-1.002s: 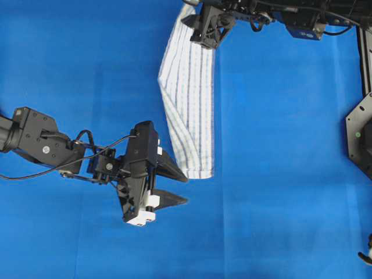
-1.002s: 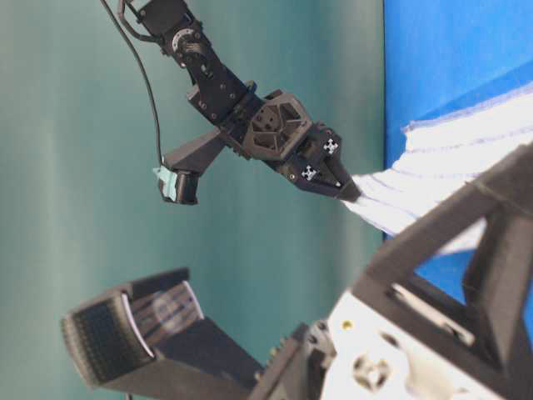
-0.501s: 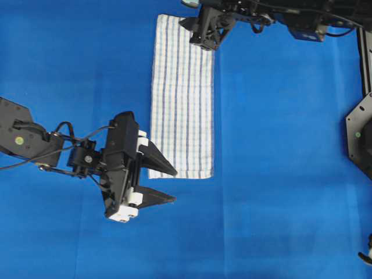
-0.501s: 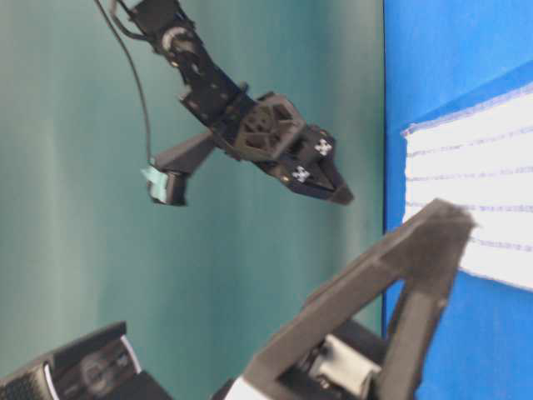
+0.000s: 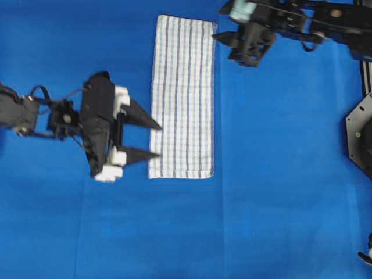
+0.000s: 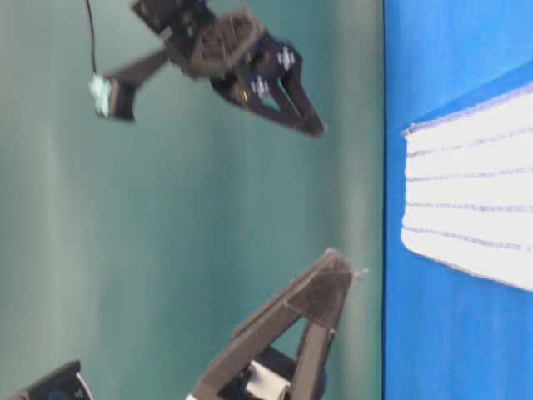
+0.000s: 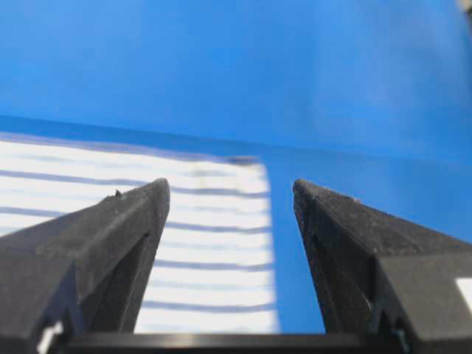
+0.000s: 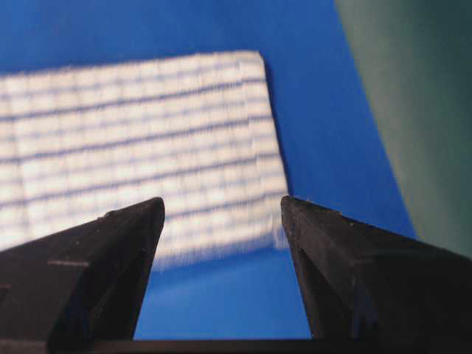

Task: Fold the blue towel.
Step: 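Move both grippers to the top end of the vertical strip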

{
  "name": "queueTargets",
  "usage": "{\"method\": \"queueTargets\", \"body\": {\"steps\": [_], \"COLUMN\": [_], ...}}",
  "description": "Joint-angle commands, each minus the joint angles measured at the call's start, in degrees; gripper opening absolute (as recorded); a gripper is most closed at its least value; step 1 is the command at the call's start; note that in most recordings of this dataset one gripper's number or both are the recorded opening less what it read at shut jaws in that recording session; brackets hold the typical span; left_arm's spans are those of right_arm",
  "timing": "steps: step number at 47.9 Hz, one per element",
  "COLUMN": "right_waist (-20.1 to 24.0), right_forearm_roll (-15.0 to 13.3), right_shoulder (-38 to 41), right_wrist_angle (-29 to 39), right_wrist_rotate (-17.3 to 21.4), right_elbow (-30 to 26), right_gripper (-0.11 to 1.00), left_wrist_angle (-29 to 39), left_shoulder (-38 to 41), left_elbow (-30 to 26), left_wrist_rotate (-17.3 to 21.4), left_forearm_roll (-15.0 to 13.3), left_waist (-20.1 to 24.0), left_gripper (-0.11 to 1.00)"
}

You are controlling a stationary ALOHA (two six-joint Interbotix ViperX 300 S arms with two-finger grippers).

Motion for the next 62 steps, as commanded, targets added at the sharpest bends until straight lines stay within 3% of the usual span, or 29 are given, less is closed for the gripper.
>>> {"method": "queueTargets", "body": {"steps": [1, 18, 29, 37, 51, 62], "right_waist": [0.0, 1.3, 6.3, 9.1, 9.2, 5.8], "right_forearm_roll": [0.6, 3.6, 4.4, 4.7, 4.5, 3.5], "right_shoulder": [-4.6, -20.0, -26.1, -26.6, -24.5, -19.2], "right_wrist_angle": [-1.1, -1.8, 0.3, 0.9, -0.3, -4.2], "right_wrist_rotate": [0.2, 1.0, 3.3, 5.4, 6.0, 5.5], "right_elbow": [2.4, 14.2, 17.8, 19.5, 19.8, 17.6], "right_gripper": [0.77, 0.77, 0.77, 0.77, 0.77, 0.77], "left_wrist_angle": [-0.2, 0.2, 0.4, 0.4, 0.0, -0.3], "left_shoulder": [-2.3, -6.9, -11.2, -14.2, -15.2, -11.5], "left_elbow": [0.4, 5.9, 10.7, 13.8, 14.5, 11.3], "left_wrist_rotate": [1.8, 3.3, 3.3, 3.1, 2.9, 3.4], "left_forearm_roll": [0.2, 0.2, 0.2, 0.2, 0.1, 0.1], "left_waist": [2.8, 13.3, 16.3, 17.3, 17.7, 19.7], "left_gripper": [0.61, 0.61, 0.61, 0.61, 0.61, 0.61]}}
